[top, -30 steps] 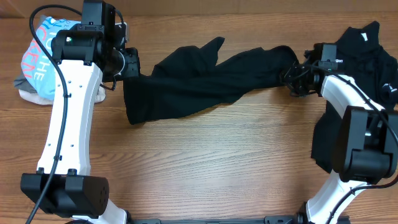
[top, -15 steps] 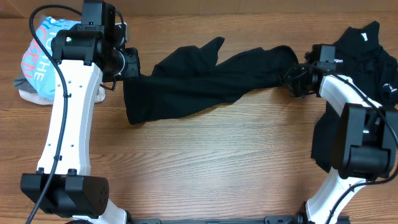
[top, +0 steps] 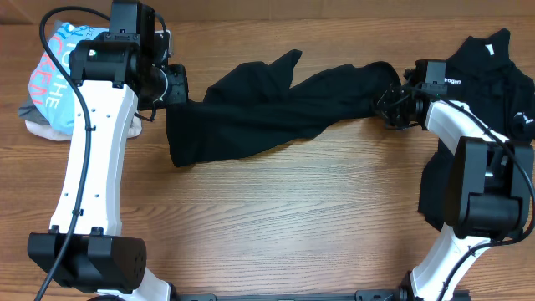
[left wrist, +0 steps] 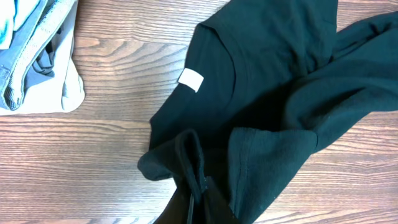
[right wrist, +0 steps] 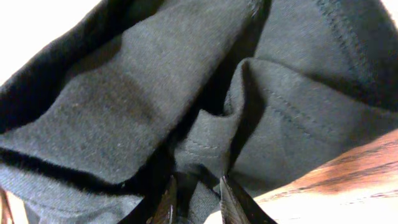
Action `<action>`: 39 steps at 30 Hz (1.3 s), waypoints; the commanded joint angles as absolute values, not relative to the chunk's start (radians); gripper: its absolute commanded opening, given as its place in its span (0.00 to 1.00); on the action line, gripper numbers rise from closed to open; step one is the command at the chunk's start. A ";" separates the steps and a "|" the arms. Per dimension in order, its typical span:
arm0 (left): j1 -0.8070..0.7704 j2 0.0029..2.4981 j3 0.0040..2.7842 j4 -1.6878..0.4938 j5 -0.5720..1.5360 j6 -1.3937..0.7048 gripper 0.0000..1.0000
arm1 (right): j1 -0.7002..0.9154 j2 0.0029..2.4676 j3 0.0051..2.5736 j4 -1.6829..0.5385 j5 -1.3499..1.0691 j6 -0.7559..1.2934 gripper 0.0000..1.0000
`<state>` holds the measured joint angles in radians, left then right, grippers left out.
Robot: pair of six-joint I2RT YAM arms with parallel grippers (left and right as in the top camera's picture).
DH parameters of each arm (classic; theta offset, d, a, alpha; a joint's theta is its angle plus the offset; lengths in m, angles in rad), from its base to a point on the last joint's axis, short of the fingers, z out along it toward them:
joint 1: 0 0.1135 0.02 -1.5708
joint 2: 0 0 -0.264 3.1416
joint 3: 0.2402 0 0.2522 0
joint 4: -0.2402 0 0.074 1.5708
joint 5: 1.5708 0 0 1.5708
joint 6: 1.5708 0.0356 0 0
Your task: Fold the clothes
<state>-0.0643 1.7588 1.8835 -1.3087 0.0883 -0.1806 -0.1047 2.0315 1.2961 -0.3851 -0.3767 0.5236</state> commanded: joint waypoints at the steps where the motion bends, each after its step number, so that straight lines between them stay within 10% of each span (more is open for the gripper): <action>1: -0.066 1.754 1.880 -1.307 0.071 -0.165 0.04 | -0.104 2.034 1.324 -0.388 -0.406 0.525 0.27; 8: -0.067 1.754 1.880 -1.308 0.071 -0.165 0.04 | -0.096 2.034 1.324 -0.398 -0.406 0.525 0.04; 25: -0.066 1.754 1.972 -1.302 0.069 -0.144 0.04 | -0.241 1.670 1.445 -0.763 -0.402 0.393 0.04; 39: -0.066 1.739 2.560 -1.479 -0.063 -0.047 0.04 | -0.402 1.369 1.765 -1.159 -0.368 0.262 0.04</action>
<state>-0.0654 1.7630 2.4390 -1.4635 -0.0097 -0.0963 -0.3496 1.4399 1.6402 -1.1183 -0.3939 0.3069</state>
